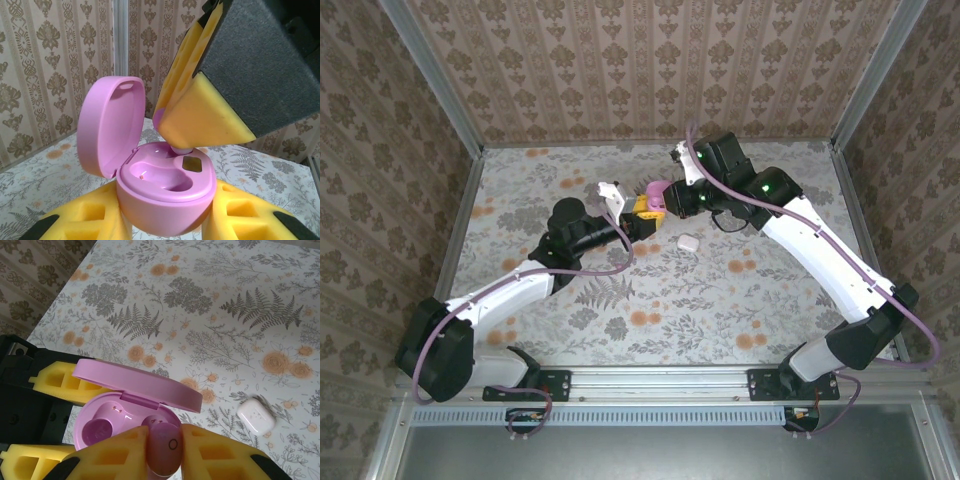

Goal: Insert the wireless bluetooth earbuds into the charging case

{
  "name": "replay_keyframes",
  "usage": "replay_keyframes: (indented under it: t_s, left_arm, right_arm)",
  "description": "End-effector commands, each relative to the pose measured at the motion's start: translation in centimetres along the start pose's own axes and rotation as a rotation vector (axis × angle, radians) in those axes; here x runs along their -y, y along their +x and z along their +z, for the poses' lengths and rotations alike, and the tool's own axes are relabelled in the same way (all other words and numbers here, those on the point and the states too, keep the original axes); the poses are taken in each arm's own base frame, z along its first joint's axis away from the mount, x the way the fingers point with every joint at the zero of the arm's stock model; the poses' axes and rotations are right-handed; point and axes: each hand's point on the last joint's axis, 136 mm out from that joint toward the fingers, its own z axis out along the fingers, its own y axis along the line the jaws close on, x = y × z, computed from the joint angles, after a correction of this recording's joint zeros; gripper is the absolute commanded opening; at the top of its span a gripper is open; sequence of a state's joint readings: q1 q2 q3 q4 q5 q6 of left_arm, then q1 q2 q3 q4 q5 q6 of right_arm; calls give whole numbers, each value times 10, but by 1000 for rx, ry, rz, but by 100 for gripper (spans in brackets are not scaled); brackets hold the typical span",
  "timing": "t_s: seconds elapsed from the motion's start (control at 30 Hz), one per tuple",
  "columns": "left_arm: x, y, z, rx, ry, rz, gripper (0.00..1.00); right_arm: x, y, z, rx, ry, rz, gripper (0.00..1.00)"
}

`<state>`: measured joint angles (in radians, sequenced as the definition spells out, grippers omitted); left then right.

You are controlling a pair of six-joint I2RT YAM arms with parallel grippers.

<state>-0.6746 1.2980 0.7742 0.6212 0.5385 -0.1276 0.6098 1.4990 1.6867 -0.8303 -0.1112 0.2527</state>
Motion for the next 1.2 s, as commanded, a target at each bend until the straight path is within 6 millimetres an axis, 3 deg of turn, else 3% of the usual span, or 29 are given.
replay_keyframes:
  t_s: [0.0, 0.43, 1.1, 1.17]
  left_arm:
    - [8, -24, 2, 58, 32, 39, 33]
    - [7, -25, 1, 65, 21, 37, 33]
    - [7, -25, 1, 65, 20, 36, 33]
    - [6, -25, 1, 64, 17, 36, 33]
  right_arm:
    - [-4, -5, -6, 33, -7, -15, 23]
    - [0, 14, -6, -28, -1, -52, 27]
    - [-7, 3, -20, 58, -67, -3, 38]
    - [-6, -2, -34, 107, -67, 8, 41]
